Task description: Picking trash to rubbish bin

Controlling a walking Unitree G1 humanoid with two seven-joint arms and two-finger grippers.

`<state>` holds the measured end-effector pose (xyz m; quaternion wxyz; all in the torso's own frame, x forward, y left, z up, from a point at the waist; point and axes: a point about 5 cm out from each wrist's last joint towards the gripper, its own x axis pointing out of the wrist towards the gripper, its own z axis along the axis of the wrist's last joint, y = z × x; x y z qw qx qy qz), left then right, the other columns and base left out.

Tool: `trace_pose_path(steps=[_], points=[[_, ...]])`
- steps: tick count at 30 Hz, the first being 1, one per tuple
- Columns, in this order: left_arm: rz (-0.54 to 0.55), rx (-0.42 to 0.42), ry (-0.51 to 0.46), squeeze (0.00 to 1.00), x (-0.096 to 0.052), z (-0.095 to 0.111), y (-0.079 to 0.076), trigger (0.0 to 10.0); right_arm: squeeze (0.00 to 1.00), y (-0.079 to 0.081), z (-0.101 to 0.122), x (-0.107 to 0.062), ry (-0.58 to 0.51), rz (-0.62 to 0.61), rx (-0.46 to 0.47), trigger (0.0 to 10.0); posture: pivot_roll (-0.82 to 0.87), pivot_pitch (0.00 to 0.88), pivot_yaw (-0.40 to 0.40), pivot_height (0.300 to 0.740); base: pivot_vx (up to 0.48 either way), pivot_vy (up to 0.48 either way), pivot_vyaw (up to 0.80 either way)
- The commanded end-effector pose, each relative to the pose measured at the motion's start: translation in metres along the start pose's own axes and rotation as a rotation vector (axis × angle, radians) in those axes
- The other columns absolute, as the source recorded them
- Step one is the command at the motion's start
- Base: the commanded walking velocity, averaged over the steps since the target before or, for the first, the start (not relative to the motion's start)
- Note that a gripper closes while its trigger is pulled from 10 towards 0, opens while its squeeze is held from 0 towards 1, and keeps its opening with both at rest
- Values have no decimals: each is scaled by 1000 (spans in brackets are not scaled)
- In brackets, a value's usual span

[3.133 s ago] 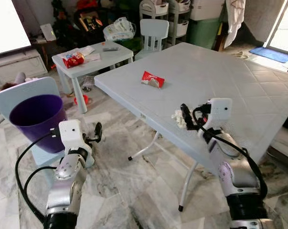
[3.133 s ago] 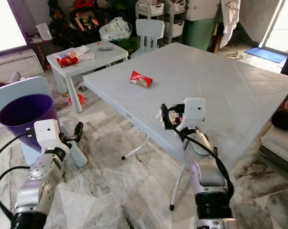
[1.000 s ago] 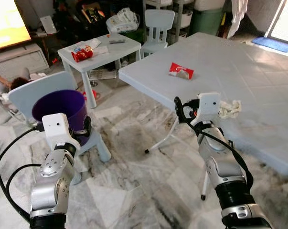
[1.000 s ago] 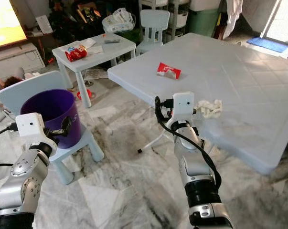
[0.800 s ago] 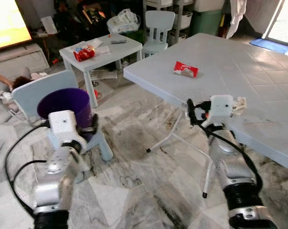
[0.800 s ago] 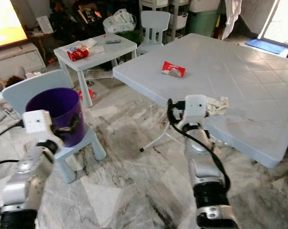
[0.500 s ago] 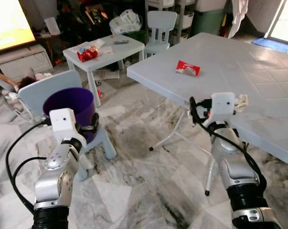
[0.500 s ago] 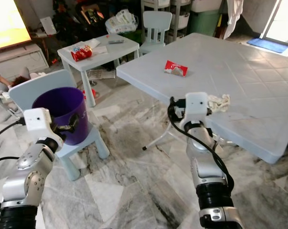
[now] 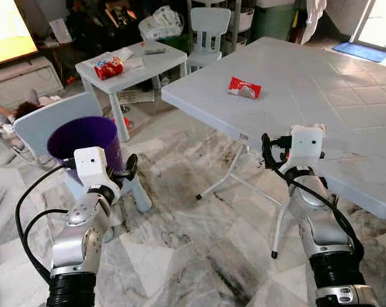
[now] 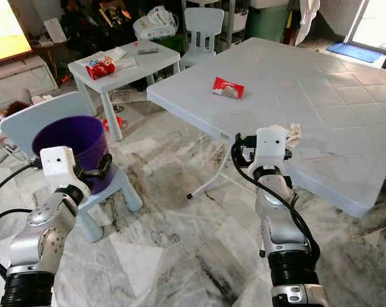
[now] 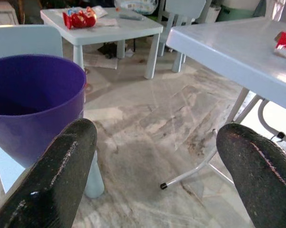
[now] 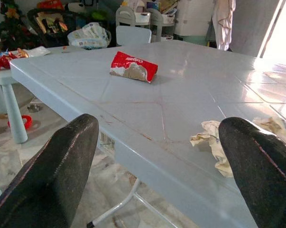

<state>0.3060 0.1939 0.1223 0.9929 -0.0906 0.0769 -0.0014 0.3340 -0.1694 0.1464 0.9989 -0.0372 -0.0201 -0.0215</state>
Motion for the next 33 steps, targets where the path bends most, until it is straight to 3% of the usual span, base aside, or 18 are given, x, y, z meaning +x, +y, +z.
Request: trace_pose_path(steps=[1,19,33], points=[[-10,10,0,0,1,1,0,10000,0,-1,1,-2,1,-13,-12,10000,54,23,19,740,0,0,0],[-108,-12,31,0,3,-6,-15,10000,0,-19,-4,-15,29,-108,-55,10000,21,39,32,740,0,0,0],[-145,-5,39,0,5,-5,-19,10000,0,-23,0,-13,27,-142,-54,10000,21,39,33,740,312,0,-145]])
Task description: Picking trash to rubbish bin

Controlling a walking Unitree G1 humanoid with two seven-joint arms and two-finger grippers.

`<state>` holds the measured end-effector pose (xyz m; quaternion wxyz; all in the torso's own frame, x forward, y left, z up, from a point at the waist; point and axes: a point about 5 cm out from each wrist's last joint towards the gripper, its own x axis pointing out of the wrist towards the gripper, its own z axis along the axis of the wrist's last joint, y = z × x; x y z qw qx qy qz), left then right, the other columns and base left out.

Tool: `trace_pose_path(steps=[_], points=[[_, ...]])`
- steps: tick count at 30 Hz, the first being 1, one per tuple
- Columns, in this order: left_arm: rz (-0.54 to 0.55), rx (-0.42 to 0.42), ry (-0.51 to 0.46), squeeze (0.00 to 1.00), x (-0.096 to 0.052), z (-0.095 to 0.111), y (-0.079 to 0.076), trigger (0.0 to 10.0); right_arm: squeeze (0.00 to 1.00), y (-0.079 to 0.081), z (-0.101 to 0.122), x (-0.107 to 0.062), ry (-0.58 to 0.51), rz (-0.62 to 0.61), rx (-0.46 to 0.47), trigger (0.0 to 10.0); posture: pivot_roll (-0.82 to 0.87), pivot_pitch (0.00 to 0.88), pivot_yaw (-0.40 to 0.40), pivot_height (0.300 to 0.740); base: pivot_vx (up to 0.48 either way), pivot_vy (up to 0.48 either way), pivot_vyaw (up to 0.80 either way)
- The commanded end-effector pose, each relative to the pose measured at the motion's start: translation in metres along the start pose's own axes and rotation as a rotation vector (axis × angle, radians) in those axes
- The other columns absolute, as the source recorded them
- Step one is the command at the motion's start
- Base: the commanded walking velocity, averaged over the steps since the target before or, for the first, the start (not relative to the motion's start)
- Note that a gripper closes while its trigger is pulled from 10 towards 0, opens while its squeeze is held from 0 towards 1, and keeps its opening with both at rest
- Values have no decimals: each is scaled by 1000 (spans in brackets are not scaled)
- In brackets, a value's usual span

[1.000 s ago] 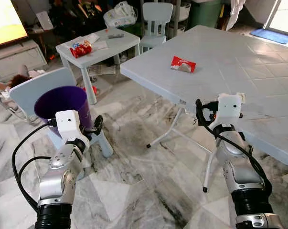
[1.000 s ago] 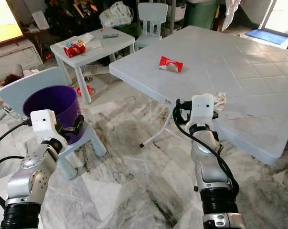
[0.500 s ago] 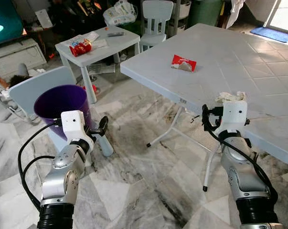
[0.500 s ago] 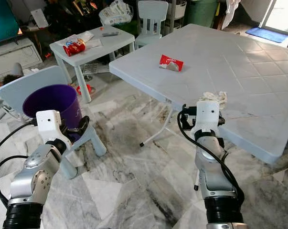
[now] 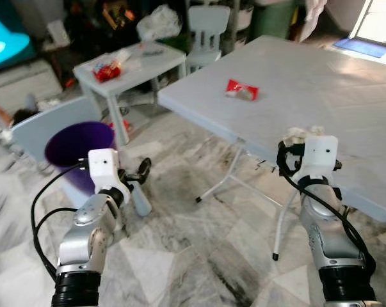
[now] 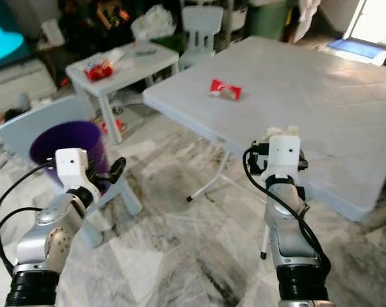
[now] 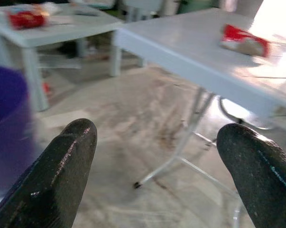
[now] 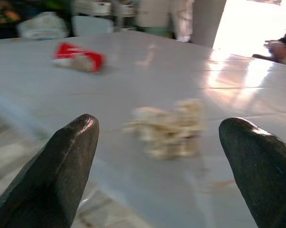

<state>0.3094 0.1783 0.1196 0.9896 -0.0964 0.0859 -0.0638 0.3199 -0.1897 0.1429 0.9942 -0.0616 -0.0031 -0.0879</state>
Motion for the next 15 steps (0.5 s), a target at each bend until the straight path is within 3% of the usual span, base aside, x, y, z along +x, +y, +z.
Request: trace_pose_path(steps=[1,15], points=[[-21,-4,9,0,2,0,-4,10000,0,-2,5,1,-11,-10,0,10000,24,40,32,740,349,0,0],[-22,-3,10,0,2,0,-4,10000,0,-1,6,2,-15,-2,5,10000,23,40,30,740,352,254,0]])
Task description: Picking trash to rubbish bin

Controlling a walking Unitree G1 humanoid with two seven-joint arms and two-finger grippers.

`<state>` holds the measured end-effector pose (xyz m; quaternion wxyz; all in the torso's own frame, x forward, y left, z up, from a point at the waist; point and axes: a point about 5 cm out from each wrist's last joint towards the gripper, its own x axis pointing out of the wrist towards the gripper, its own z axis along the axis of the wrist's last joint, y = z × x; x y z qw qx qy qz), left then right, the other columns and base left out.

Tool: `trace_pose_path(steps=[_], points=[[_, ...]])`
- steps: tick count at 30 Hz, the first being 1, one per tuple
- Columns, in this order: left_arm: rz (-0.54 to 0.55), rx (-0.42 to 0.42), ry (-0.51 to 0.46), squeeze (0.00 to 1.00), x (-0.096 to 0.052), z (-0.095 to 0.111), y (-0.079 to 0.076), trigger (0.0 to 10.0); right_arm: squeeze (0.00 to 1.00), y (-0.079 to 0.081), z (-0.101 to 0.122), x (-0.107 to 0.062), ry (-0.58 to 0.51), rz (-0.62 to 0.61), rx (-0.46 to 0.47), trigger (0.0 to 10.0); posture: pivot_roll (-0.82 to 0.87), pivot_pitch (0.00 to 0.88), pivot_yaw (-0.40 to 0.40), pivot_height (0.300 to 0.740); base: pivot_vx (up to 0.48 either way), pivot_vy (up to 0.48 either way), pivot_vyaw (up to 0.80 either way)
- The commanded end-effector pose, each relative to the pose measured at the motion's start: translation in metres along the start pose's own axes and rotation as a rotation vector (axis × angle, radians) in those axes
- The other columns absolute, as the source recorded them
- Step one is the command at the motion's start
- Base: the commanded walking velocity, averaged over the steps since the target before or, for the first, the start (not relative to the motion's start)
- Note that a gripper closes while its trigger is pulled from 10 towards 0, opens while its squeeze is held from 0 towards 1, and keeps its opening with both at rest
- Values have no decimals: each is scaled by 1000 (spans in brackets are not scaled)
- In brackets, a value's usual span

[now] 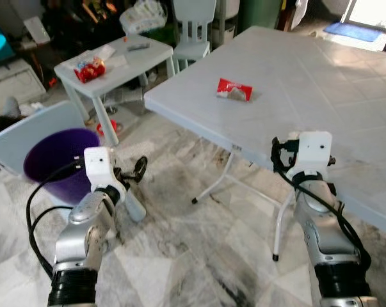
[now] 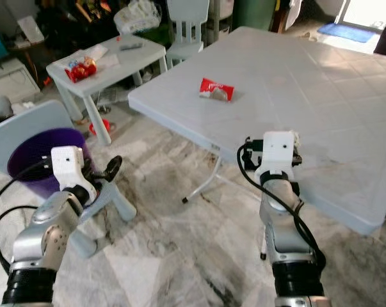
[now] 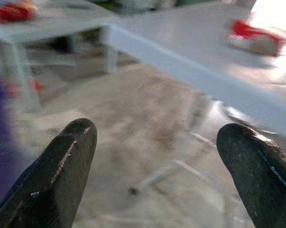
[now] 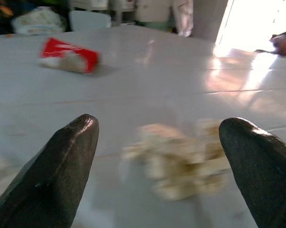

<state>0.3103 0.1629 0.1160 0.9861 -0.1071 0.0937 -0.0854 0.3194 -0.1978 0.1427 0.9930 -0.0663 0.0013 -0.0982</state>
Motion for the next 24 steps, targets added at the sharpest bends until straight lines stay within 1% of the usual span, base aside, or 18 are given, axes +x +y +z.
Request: trace_pose_path(steps=[1,6,16,22,24], points=[[21,17,-6,0,-2,6,10,10000,0,7,8,0,-26,16,14,10000,23,40,30,740,356,277,0],[17,17,-5,0,-2,5,9,10000,0,6,11,1,-46,7,-8,10000,22,38,30,740,352,276,0],[8,21,8,0,-2,3,7,10000,0,-3,16,1,-60,-57,-60,10000,18,35,25,740,360,276,0],[1,32,23,0,-1,0,6,10000,0,-5,23,3,-96,-87,-117,10000,20,33,23,740,437,0,0],[2,38,30,0,-1,-1,6,10000,0,-6,23,3,-94,-95,-125,10000,21,31,21,740,0,0,0]])
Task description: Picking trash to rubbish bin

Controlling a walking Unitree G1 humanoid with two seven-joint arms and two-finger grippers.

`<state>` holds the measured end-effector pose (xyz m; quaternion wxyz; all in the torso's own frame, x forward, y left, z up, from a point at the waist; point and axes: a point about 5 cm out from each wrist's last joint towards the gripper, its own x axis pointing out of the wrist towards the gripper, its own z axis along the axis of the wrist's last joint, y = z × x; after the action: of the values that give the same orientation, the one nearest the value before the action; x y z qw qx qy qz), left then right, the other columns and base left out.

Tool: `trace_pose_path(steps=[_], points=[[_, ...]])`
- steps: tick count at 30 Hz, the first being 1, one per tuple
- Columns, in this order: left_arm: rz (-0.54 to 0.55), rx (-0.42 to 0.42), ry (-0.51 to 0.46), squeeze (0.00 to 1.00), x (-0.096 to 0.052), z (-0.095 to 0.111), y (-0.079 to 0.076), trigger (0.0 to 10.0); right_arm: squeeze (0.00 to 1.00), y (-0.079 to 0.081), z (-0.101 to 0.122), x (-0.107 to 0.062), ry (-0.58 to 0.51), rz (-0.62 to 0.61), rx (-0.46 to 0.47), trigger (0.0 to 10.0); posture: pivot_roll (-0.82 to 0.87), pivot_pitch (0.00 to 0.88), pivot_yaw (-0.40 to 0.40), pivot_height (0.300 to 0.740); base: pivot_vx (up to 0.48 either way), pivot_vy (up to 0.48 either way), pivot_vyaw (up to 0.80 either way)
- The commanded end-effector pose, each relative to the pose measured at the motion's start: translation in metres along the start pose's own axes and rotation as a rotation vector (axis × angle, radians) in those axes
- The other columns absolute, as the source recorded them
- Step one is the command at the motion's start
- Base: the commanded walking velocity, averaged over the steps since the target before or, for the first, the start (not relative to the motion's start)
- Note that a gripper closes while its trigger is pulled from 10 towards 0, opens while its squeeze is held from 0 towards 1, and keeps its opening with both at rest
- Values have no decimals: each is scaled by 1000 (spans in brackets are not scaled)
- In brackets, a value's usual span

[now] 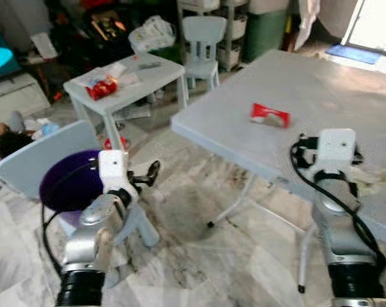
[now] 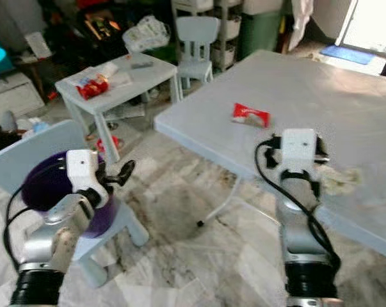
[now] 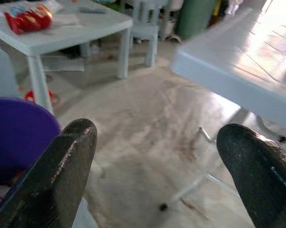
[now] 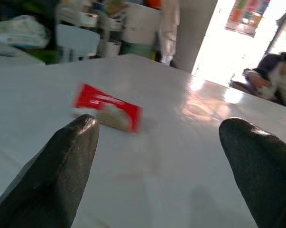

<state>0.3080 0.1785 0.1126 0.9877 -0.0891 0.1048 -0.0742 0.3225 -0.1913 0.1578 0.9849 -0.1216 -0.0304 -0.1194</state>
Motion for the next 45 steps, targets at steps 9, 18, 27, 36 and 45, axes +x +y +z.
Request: trace_pose_path(steps=[9,18,27,36,45], points=[[-23,7,-7,0,4,2,-12,10000,0,-14,9,4,-34,-74,-60,10000,23,30,17,740,0,0,-672],[-19,-13,-15,0,4,2,-15,10000,0,-12,13,4,-54,-66,-68,10000,18,31,17,740,0,0,-447],[-16,-26,-24,0,4,3,-15,10000,0,-13,14,5,-60,-62,-69,10000,15,32,15,740,0,0,0],[-18,-39,-23,0,4,2,-16,10000,0,-11,15,5,-62,-43,-59,10000,14,31,12,740,59,-102,0],[-13,-41,-20,0,5,1,-16,10000,0,-11,15,5,-59,-36,-58,10000,11,32,9,740,280,-355,0]])
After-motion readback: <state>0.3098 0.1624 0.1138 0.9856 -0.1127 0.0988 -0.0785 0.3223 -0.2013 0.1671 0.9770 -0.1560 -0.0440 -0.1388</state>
